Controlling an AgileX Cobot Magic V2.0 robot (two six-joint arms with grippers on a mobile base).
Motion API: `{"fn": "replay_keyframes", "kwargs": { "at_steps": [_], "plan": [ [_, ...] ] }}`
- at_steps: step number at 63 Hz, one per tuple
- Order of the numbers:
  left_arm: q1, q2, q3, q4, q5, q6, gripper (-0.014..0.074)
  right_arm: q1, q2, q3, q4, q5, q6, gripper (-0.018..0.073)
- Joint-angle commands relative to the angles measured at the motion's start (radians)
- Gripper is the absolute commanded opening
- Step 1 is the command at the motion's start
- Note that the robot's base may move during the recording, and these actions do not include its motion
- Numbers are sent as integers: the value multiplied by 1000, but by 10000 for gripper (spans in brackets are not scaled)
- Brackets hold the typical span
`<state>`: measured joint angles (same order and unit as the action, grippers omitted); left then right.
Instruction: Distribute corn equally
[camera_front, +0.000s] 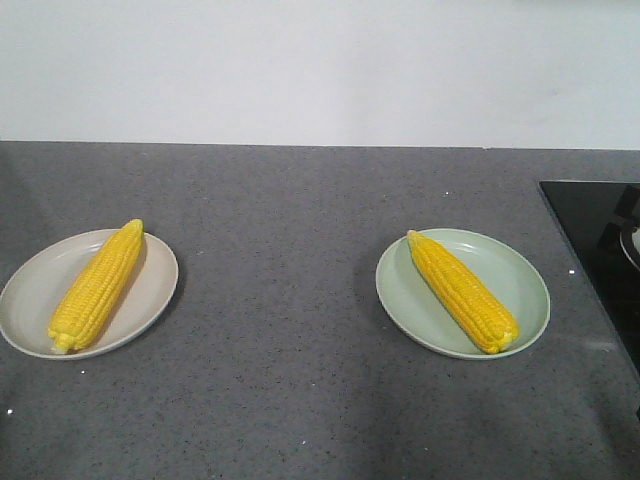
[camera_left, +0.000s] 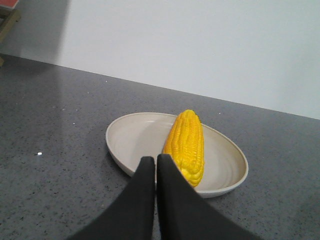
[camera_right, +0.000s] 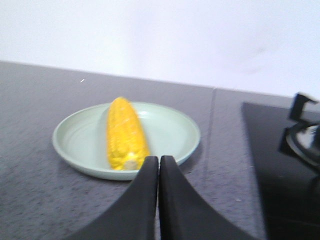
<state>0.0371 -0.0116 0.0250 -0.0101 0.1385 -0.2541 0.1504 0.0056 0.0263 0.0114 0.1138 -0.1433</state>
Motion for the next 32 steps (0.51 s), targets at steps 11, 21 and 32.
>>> {"fn": "replay_keyframes", "kwargs": {
  "at_steps": [11, 21, 32],
  "plan": [
    [0, -14, -22, 1, -70, -8, -6, -63, -25, 21, -116, -49, 116, -6],
    [0, -14, -22, 1, -70, -8, -6, -87, -25, 21, -109, -50, 116, -6],
    [0, -14, -22, 1, -70, -8, -6, -106, -25, 21, -90, -56, 116, -6]
  ]
}}
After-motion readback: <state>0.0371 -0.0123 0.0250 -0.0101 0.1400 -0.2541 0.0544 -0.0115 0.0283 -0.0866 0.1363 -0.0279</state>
